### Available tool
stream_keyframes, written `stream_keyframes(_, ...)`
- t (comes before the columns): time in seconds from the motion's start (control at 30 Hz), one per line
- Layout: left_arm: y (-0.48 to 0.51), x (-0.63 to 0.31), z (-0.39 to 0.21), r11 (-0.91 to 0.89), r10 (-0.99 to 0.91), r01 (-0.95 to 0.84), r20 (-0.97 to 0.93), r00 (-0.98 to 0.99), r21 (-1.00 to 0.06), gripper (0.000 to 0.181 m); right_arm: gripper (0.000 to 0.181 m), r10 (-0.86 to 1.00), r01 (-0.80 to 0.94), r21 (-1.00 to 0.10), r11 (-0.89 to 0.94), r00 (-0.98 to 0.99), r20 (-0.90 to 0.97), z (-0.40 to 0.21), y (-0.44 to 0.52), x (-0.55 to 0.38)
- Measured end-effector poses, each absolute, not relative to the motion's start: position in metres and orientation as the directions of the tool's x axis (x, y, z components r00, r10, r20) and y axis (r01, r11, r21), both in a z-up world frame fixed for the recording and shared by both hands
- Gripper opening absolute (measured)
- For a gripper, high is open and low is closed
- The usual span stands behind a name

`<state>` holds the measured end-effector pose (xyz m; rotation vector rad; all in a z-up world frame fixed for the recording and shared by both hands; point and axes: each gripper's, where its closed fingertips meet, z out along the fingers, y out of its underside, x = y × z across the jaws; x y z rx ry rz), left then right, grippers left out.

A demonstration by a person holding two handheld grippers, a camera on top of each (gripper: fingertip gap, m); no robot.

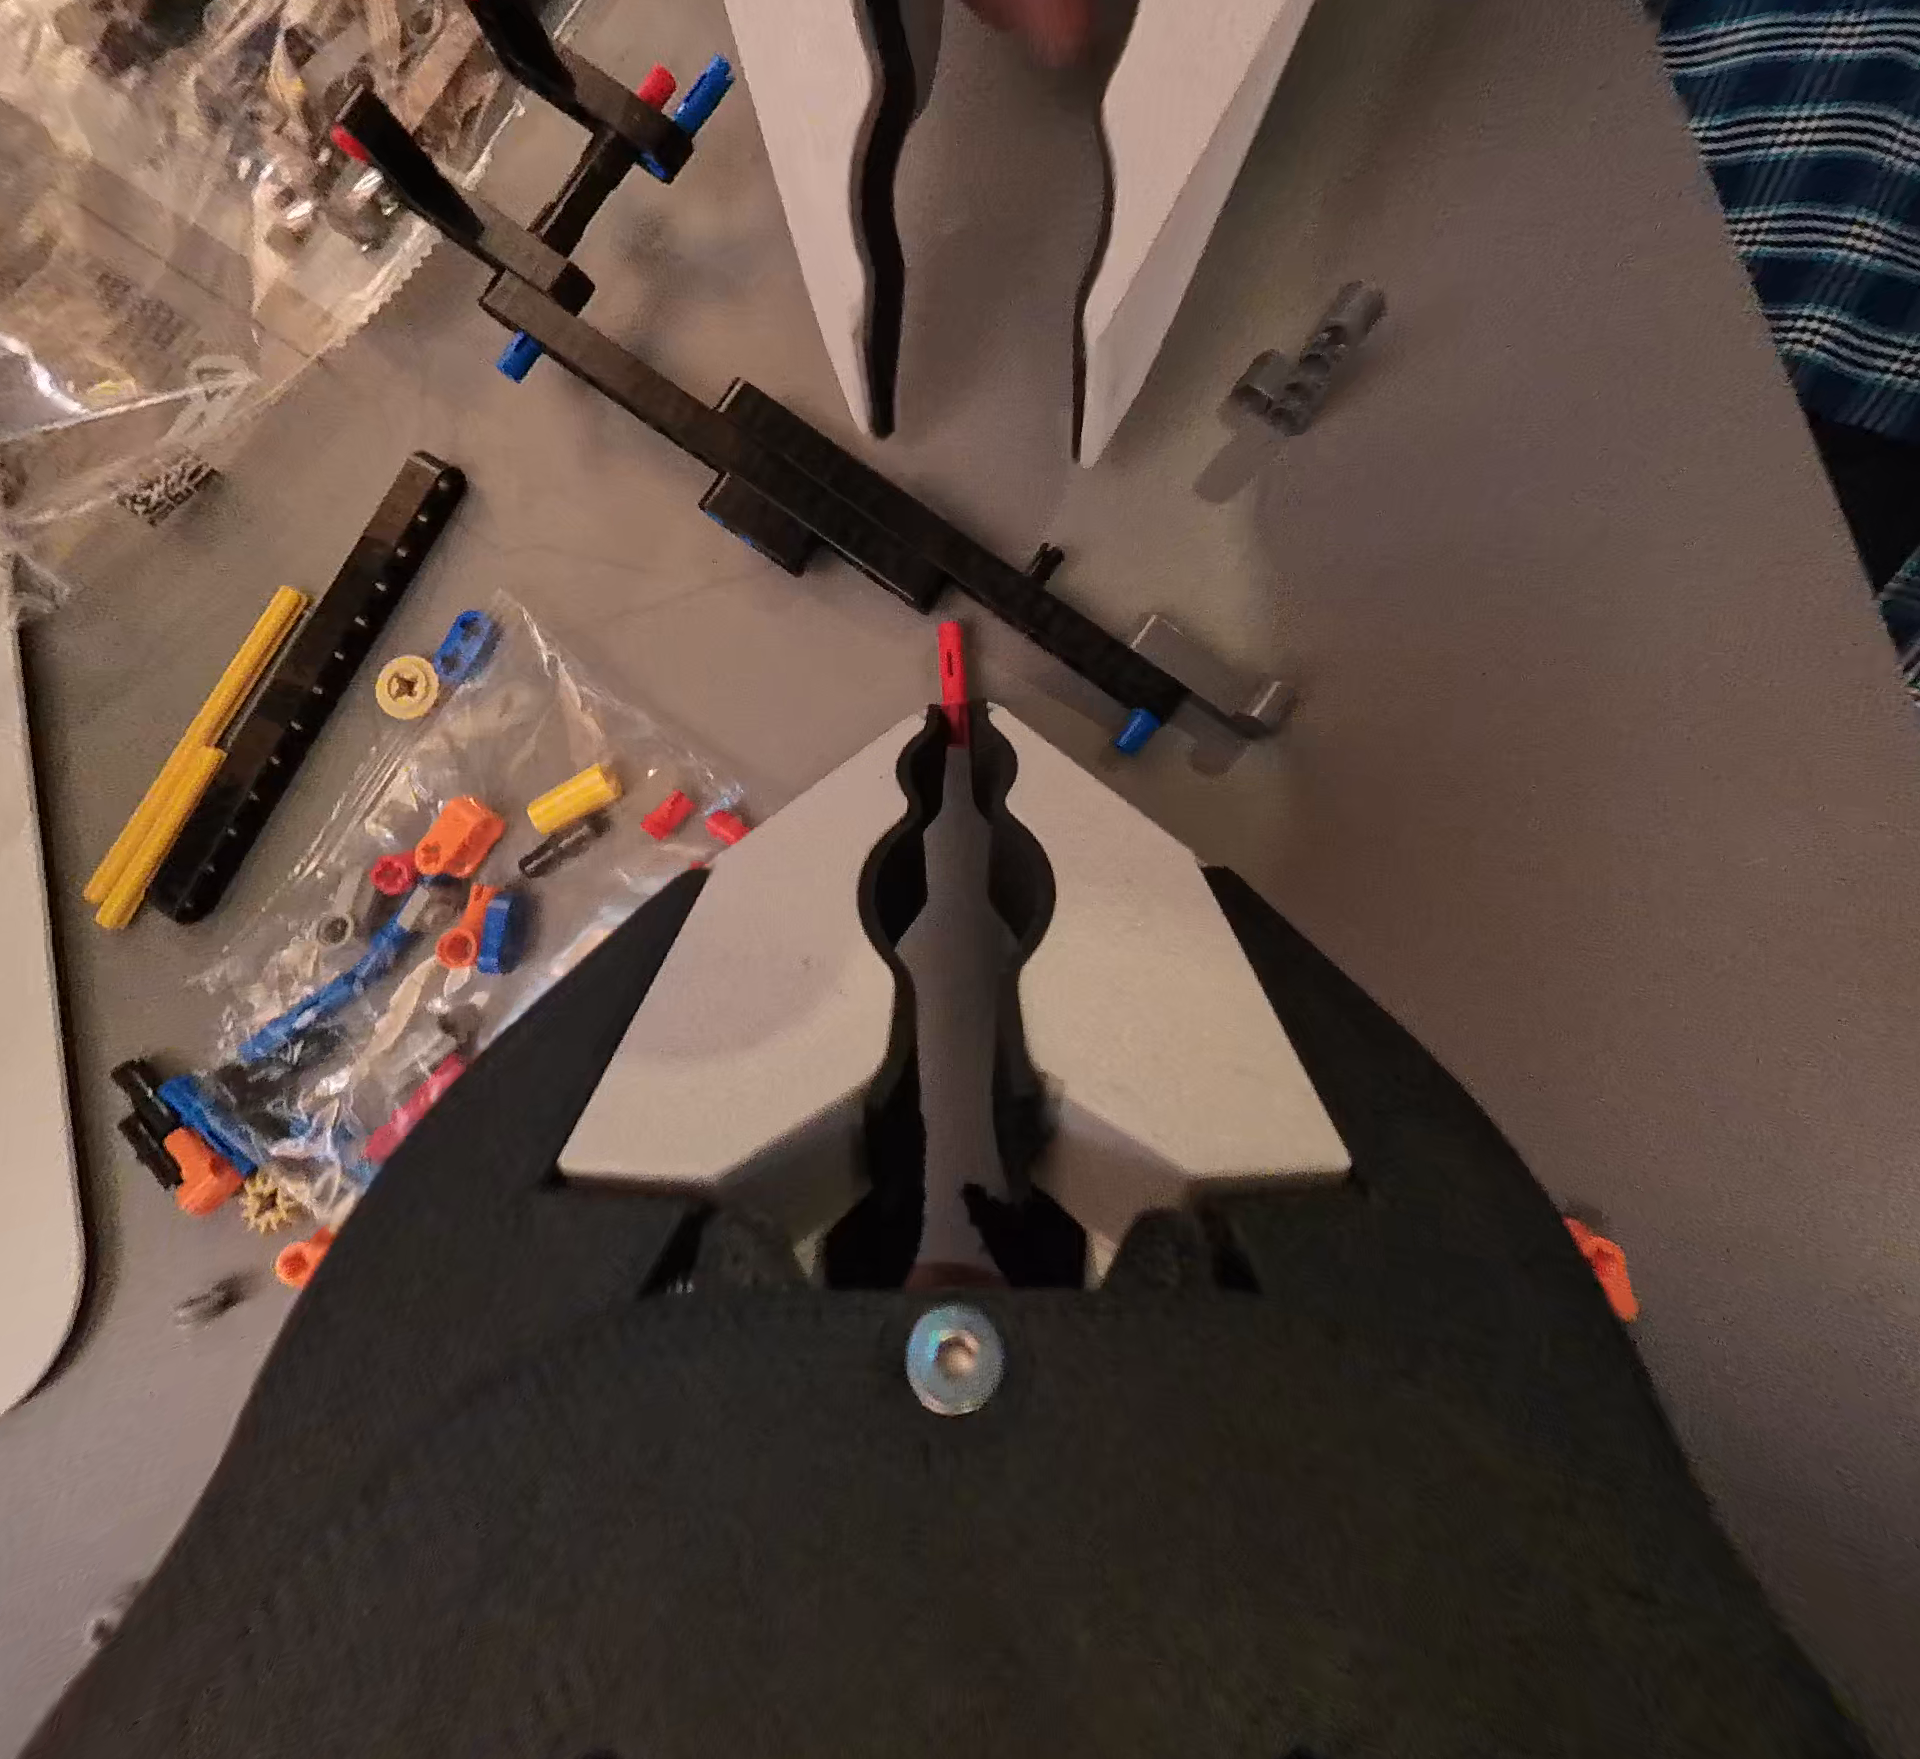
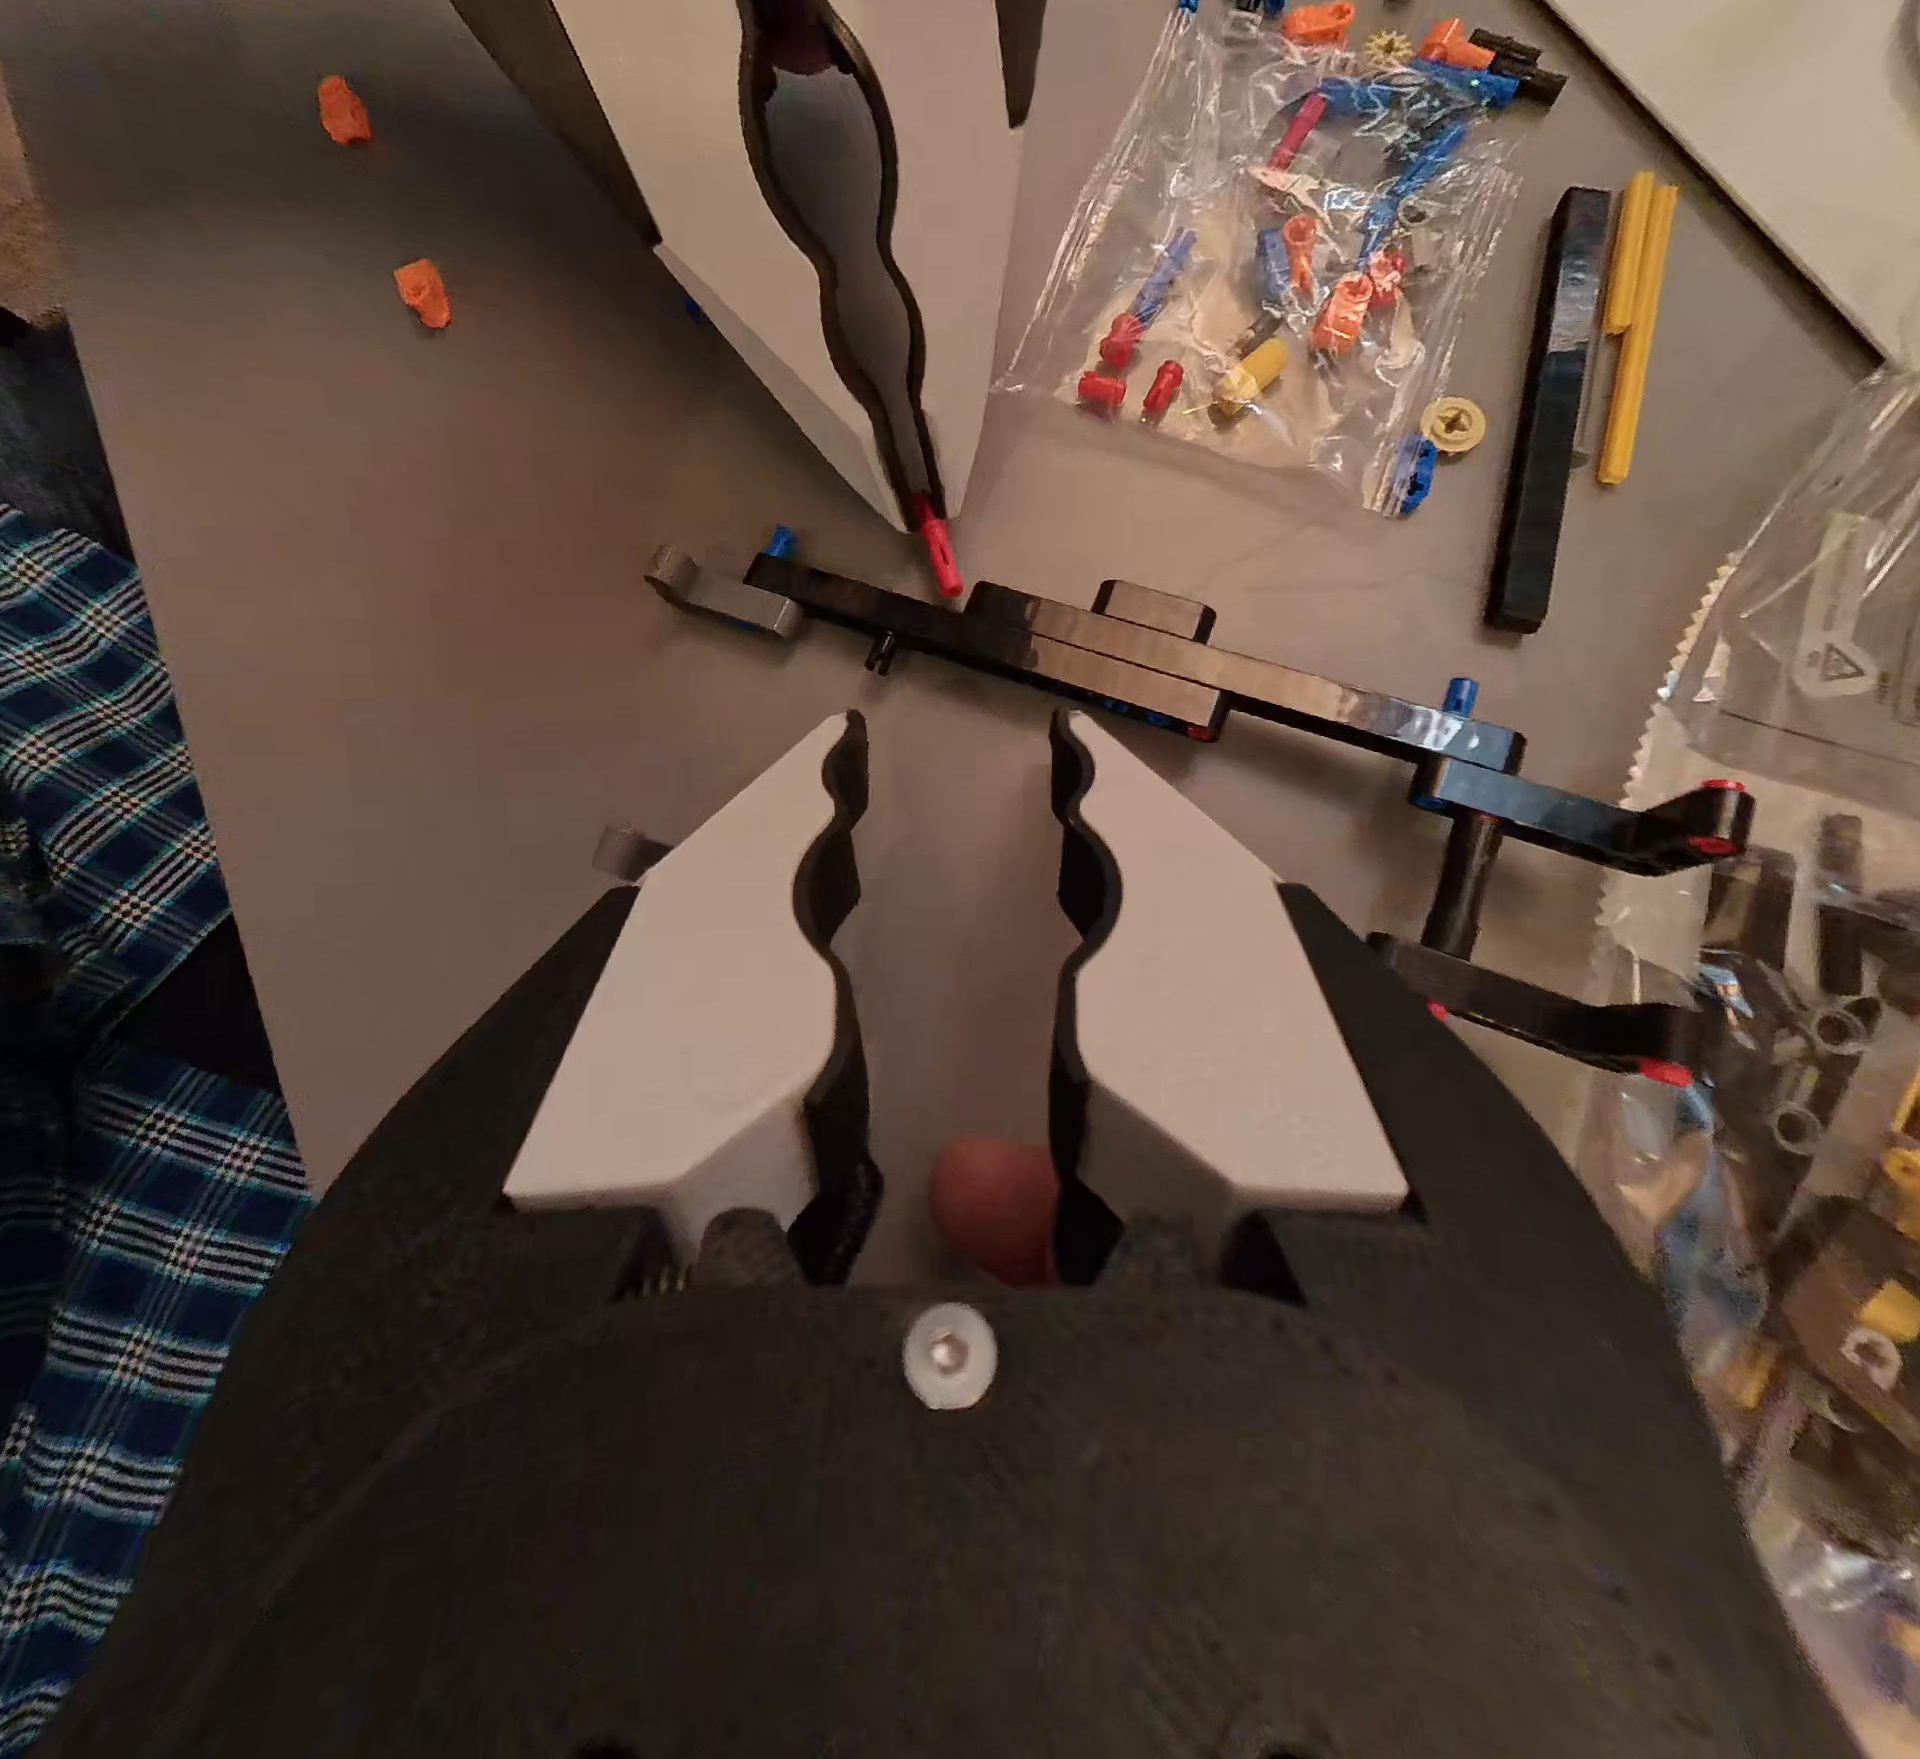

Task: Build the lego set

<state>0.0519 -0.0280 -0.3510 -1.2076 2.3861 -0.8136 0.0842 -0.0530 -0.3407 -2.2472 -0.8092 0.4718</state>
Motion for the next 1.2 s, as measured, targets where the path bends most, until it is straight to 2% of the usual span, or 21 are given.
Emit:
stream_keyframes(0.03,-0.03,0.052,-0.351,0.482,-0.803,-0.607,-0.043,-0.594,-0.632,0.002,0.033,0.667,0.415,-0.712,-0.567,0.738,-0.1,-0.342,-0.053,0.084)
stream_keyframes(1.2,-0.042,0.056,-0.35,0.448,-0.751,-0.514,0.003,-0.66,-0.731,0.002,0.033,0.688,0.394,-0.717,-0.575,0.707,-0.163,-0.348,-0.053,0.077)
